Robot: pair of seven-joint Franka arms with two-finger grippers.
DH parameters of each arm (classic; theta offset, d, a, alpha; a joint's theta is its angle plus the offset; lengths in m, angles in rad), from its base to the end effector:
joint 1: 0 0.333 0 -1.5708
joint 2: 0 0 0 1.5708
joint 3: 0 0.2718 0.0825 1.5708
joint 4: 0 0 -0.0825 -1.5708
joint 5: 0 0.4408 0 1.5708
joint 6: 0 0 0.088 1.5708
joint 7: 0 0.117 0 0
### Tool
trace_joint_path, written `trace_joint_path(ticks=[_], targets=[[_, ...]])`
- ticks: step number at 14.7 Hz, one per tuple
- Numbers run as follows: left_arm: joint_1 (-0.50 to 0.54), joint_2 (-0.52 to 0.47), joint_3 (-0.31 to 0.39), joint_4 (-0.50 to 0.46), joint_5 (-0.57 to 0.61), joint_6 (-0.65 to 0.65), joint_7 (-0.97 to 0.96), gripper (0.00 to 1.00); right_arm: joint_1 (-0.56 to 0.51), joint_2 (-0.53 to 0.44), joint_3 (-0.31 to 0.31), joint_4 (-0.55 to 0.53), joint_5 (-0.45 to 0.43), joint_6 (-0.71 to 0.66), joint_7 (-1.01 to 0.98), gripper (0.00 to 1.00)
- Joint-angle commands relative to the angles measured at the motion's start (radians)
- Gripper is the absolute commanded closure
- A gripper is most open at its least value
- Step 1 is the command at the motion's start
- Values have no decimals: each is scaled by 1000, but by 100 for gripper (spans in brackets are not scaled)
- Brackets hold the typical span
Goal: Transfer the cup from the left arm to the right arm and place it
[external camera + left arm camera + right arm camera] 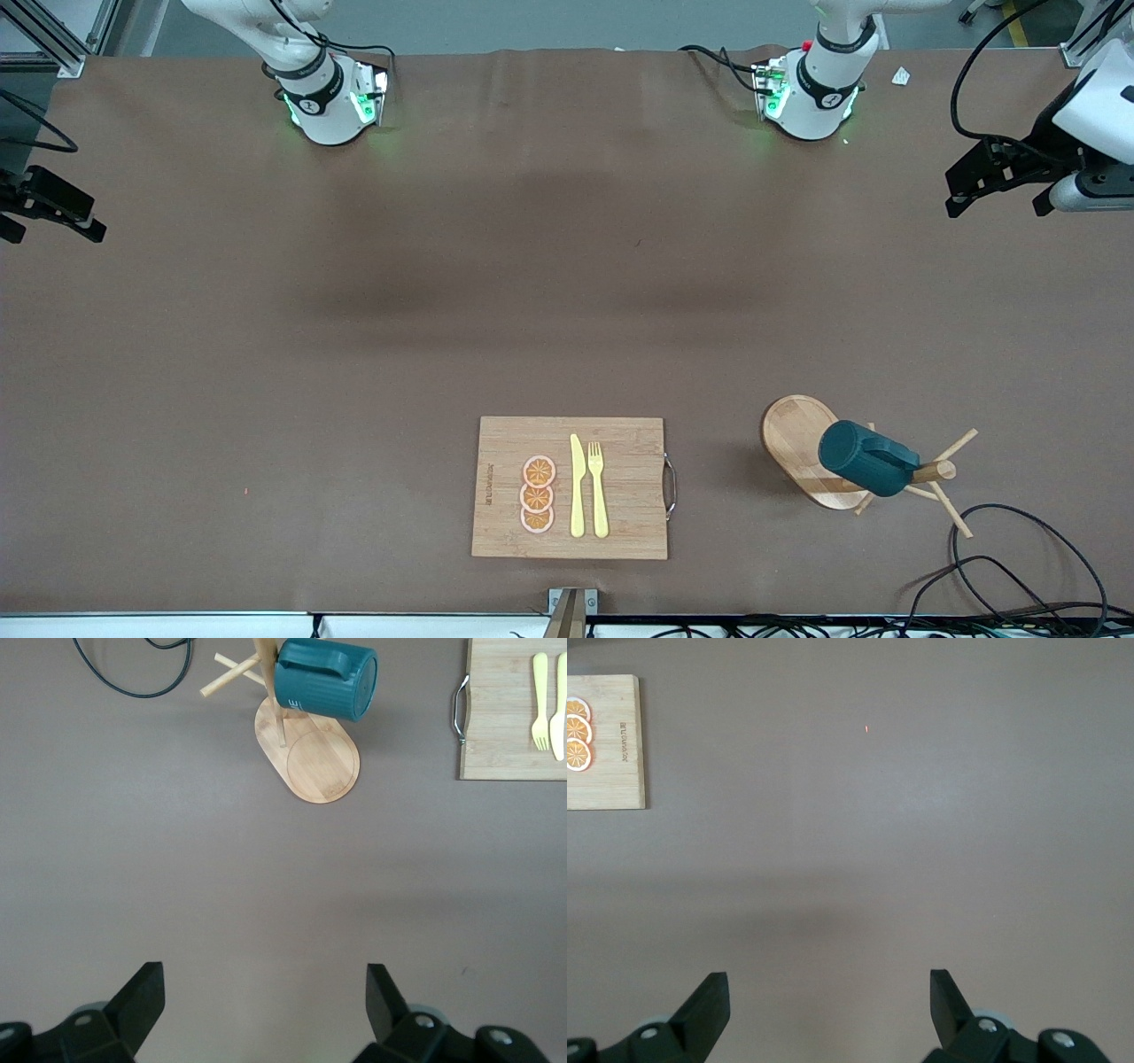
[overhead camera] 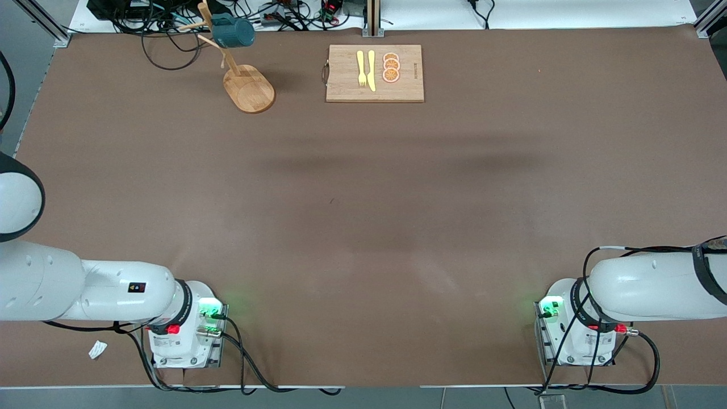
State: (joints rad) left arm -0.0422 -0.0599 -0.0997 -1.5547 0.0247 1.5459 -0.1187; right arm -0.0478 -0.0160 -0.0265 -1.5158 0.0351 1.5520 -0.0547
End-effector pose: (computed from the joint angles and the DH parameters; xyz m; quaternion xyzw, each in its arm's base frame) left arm 0.5875 -0.0825 0.6125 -0.9995 0.0110 -0.0272 0.0119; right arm 0.6046 -0.0409 0.6075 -0.9995 0.0090 -0.0272 0.0160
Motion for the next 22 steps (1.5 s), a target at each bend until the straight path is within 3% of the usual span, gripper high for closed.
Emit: trace_joint_path(ticks=[1, 7, 13, 22], targets=[[1, 8, 0, 15, -3, -18, 19, 0, -14, -15, 7, -11, 5, -6, -14, 0], [11, 60, 3, 38, -11, -12, -2, 0, -14, -13, 4, -17, 3, -6, -14, 0], [-4, 146, -6, 48, -11, 140, -355, 0, -20, -5, 2, -36, 5, 2, -8, 0], [39, 357, 3, 149, -88, 373, -515, 0, -10, -4, 5, -37, 3, 26, -8, 0]])
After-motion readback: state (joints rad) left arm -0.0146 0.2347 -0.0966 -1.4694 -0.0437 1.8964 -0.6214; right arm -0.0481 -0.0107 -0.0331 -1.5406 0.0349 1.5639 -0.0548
